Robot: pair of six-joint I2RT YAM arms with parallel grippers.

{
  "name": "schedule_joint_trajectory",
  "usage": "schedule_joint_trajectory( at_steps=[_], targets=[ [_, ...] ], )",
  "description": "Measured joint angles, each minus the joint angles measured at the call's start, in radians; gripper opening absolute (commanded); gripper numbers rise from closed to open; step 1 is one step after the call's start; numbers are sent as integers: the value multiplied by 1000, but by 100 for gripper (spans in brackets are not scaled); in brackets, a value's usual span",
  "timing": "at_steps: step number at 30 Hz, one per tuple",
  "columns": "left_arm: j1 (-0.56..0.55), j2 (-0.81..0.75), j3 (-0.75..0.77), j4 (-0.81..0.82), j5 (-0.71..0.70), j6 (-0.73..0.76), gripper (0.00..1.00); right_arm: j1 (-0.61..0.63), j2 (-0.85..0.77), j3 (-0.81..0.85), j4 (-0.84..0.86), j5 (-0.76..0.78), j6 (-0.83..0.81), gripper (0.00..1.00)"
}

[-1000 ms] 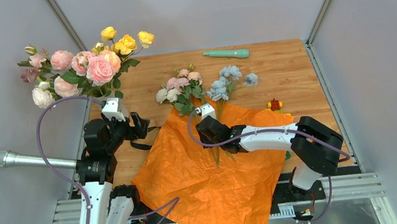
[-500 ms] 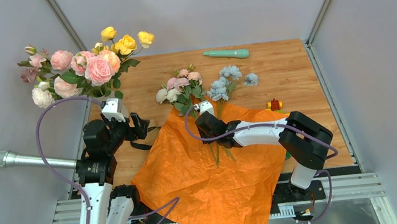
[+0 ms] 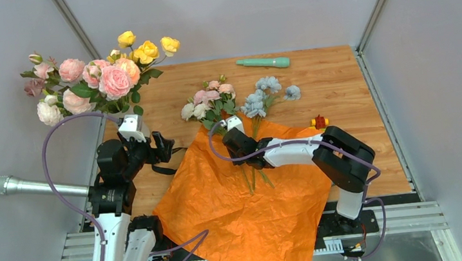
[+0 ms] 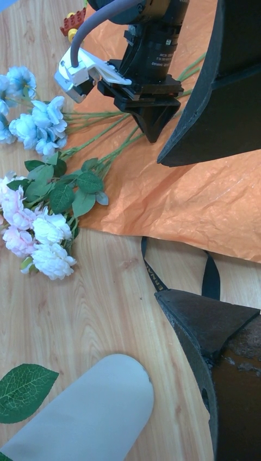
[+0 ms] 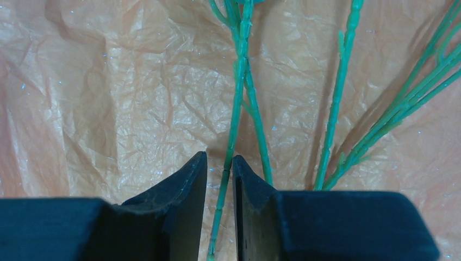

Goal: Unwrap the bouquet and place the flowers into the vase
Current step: Pick up the fake flower from the wrapping paper.

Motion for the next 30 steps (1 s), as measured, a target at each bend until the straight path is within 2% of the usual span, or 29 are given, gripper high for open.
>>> schedule_joint_trajectory(
  at_steps=[5,13,21,30],
  targets=[
    [0,0,0,0,0,6,90,0,34,21,-1,7,-8,17],
    [0,0,0,0,0,9,90,0,40,35,-8,18,-16,0],
    [0,0,0,0,0,10,90,-1,8,37,-30,11,0,0],
    [-2,0,0,0,0,11,90,-1,-138,15,-21,10,38,0]
  ],
)
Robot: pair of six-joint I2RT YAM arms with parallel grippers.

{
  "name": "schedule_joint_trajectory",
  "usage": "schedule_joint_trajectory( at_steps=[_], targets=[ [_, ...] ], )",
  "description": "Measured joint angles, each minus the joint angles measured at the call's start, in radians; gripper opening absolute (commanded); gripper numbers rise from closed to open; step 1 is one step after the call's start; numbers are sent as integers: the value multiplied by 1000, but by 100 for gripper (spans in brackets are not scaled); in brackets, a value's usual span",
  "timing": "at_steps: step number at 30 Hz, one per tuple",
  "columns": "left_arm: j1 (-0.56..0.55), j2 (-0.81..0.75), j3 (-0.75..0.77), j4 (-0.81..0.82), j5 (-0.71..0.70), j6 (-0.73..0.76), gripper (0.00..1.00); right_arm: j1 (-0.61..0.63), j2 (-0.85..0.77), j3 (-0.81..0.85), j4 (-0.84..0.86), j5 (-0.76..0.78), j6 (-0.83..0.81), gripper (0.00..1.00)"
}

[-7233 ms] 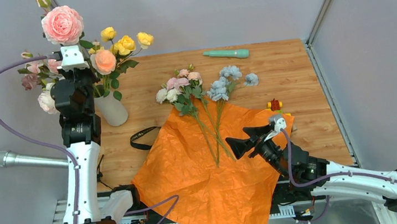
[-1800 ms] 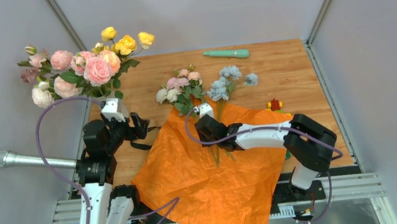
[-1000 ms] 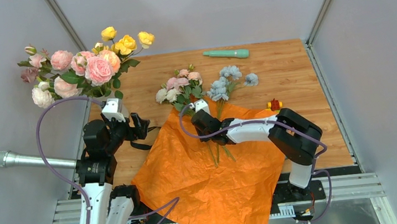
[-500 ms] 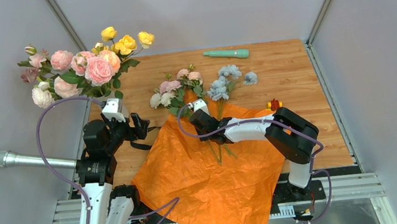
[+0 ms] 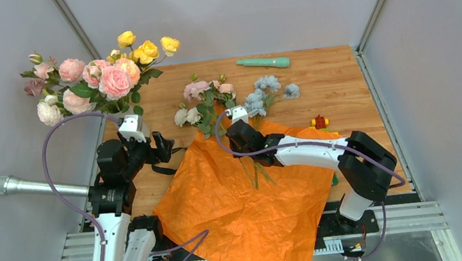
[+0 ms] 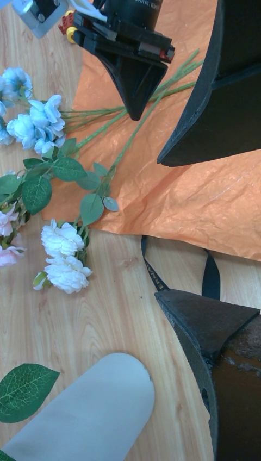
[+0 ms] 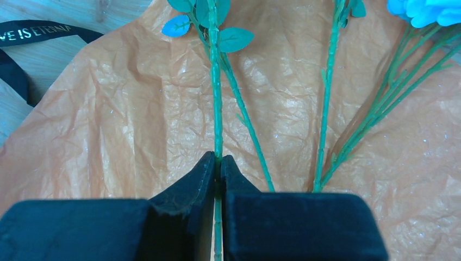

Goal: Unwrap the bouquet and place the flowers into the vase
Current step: Pick up the fake flower from the wrapping paper.

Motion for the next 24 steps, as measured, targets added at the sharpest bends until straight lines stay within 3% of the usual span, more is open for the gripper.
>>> schedule_joint_trajectory(
  at_steps=[6,14,19,24],
  targets=[
    [-26,2,0,1,14,0,90,0,-72,-56,8,0,18,0],
    [-189,40,-11,3,50,-35,89,0,-305,-224,78,-24,22,0],
    [-256,23,-68,51,78,-150,89,14,-486,-369,171,-57,14,0],
    [-366,11,-127,214,106,-338,90,63,-678,-522,270,-88,-8,0]
  ],
)
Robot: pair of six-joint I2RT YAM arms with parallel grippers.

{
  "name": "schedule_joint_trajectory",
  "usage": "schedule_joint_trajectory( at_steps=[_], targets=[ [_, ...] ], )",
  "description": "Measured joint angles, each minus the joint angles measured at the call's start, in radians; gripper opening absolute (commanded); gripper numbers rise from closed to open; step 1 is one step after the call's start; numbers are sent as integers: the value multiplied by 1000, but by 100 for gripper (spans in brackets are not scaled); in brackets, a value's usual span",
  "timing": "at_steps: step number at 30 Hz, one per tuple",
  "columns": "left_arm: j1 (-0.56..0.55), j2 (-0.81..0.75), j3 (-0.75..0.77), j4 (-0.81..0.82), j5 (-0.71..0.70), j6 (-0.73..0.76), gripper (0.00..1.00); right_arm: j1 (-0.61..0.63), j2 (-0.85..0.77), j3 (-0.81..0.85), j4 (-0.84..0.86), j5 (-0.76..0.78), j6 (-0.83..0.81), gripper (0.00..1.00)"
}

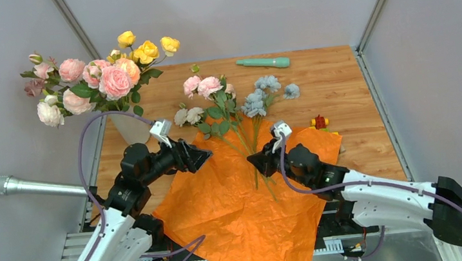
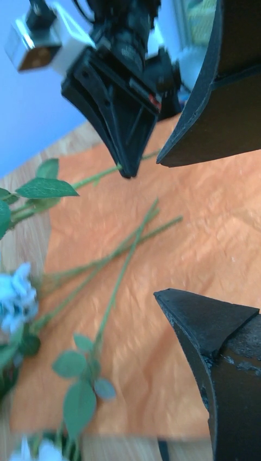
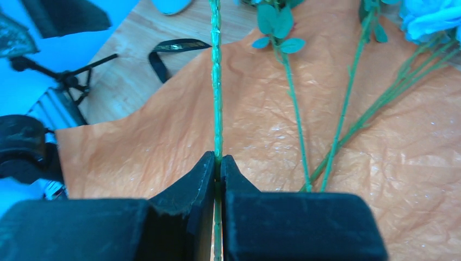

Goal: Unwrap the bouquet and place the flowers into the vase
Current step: Pick up the fake flower from the wrapping paper.

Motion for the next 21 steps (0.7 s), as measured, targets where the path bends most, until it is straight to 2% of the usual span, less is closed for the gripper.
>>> schedule_joint_trajectory(
  at_steps=[6,13,17,21],
  targets=[
    [-148,43,-31,264,0,-196,91,40,-180,-127,119,-55,-22,0],
    [-317,131,-40,495,-80,-319,92,45,-255,-168,178,-120,-34,0],
    [-343,180,-40,558,-127,-346,92,50,-282,-180,187,-163,-40,0],
    [-345,200,-40,596,-173,-365,82,50,-303,-190,193,-200,-44,0]
  ],
)
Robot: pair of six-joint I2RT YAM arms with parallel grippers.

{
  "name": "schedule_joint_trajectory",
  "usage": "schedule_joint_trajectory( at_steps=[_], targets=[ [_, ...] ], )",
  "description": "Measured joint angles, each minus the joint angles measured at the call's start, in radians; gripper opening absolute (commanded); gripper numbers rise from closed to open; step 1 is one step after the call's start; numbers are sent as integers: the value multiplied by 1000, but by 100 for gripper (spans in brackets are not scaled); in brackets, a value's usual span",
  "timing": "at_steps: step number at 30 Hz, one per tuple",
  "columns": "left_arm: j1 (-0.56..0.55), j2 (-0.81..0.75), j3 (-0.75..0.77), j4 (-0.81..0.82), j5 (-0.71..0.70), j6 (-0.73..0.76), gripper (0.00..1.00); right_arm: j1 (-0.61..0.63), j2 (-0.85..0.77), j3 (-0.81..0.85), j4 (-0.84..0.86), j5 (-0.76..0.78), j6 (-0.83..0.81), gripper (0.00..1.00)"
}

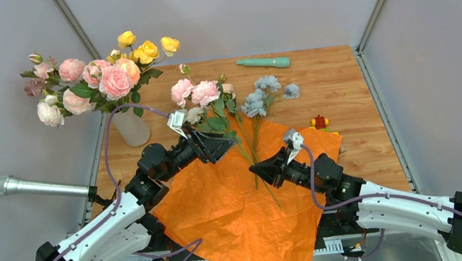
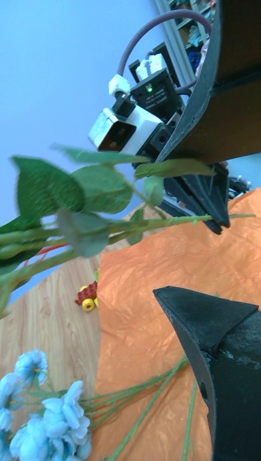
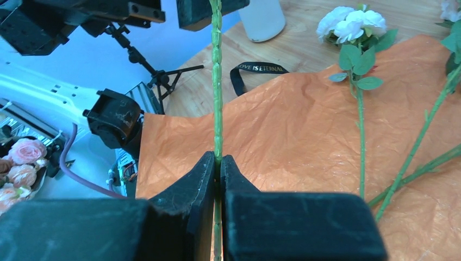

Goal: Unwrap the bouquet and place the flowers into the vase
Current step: Pick up the fake flower from the wrapping paper.

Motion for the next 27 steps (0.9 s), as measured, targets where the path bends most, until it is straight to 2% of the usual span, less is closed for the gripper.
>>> schedule_joint_trajectory(
  at_steps=[6,13,23,27],
  targets=[
    [-1,21,19,23,-37,-16,56,0,-19,-2,0,-48,-5,0],
    [-1,45,32,38,-53,-28,38,0,-22,-2,-4,-69,-6,0],
    [-5,45,34,38,-50,-38,4,0,-22,-16,-10,-64,-7,0],
    [-8,45,37,35,-50,-38,0,0,-22,-16,-10,-60,-8,0]
  ],
)
